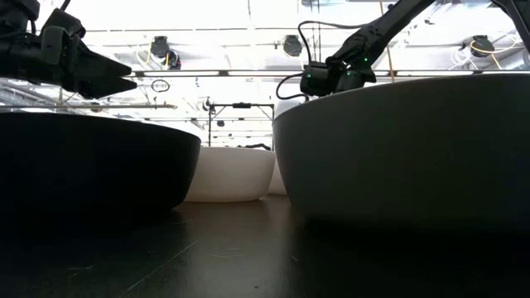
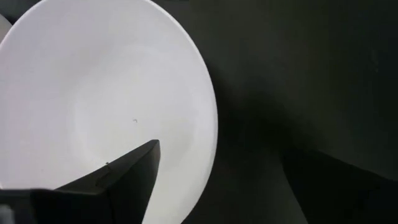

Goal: Nest bowls inside each other
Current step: Stack the top right white bowl into the gray bowl

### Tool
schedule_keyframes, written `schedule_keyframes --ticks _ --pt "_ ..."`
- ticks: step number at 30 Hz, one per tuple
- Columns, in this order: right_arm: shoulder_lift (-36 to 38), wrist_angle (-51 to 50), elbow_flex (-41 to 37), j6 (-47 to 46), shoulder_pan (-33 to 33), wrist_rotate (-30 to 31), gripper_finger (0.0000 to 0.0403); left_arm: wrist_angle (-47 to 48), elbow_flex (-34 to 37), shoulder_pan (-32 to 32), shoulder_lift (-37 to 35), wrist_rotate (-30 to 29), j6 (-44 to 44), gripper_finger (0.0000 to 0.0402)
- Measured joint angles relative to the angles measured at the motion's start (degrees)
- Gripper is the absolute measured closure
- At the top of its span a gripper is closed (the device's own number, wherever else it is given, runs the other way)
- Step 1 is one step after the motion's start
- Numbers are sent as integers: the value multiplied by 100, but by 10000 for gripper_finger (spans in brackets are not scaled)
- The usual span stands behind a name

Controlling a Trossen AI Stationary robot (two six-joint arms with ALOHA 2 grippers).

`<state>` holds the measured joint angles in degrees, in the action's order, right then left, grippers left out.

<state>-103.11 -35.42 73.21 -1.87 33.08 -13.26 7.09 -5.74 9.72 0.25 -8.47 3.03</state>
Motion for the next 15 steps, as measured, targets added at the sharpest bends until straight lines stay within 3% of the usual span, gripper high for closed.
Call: schedule_keyframes --ticks 15 --pt "0 0 -2 107 -109 -4 164 17 0 1 0 0 -2 2"
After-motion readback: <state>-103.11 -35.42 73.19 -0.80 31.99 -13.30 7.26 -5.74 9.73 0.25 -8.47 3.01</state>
